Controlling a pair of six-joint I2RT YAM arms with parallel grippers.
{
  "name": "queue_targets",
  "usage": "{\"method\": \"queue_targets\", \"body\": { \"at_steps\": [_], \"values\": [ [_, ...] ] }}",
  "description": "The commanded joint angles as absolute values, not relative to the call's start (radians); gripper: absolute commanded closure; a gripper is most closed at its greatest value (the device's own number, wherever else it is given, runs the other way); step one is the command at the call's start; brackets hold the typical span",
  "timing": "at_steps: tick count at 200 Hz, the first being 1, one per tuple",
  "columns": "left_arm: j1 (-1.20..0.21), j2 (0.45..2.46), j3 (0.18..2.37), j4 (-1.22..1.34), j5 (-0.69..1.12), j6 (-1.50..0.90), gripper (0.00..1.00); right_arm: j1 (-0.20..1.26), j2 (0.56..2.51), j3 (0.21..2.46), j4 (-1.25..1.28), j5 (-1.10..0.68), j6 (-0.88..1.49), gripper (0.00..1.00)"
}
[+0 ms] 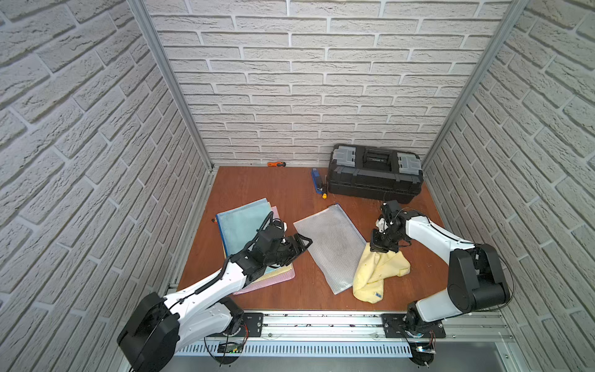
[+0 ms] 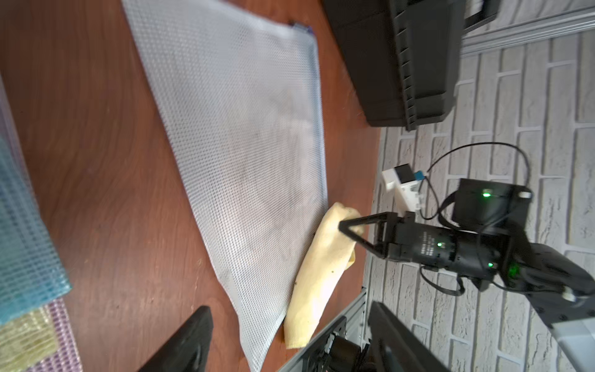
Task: Wipe the document bag
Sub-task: Adjust the document bag at the center of the board.
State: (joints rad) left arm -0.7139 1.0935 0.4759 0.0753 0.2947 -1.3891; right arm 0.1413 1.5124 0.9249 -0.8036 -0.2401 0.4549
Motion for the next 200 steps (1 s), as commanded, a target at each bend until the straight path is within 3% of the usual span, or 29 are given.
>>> {"method": "queue_targets", "body": {
  "at_steps": [1, 53, 132, 148, 185, 200],
  "values": [
    [-0.738, 1.21, 0.411, 0.25, 0.395, -1.544, 0.24, 0.146, 1.489, 0.905, -0.802, -0.234, 0.437, 0.98],
    [-0.807, 1.485, 0.524, 0.357, 0.469, -1.572, 0.33, 0.146, 1.488, 0.895, -0.805, -0.211, 0.419, 0.98],
    [-0.805, 1.603, 0.566, 0.398, 0.502, -1.591, 0.45, 0.146, 1.508, 0.873, -0.767, -0.227, 0.423, 0.98],
    [-0.807, 1.631, 0.578, 0.412, 0.507, -1.585, 0.55, 0.146, 1.515, 0.875, -0.761, -0.229, 0.422, 0.98],
    [-0.807, 1.726, 0.586, 0.546, 0.531, -1.618, 1.0, 0.146, 1.519, 0.888, -0.768, -0.233, 0.416, 0.98],
    [-0.804, 1.774, 0.575, 0.653, 0.543, -1.656, 1.0, 0.146, 1.516, 0.895, -0.777, -0.233, 0.414, 0.98]
  ]
}}
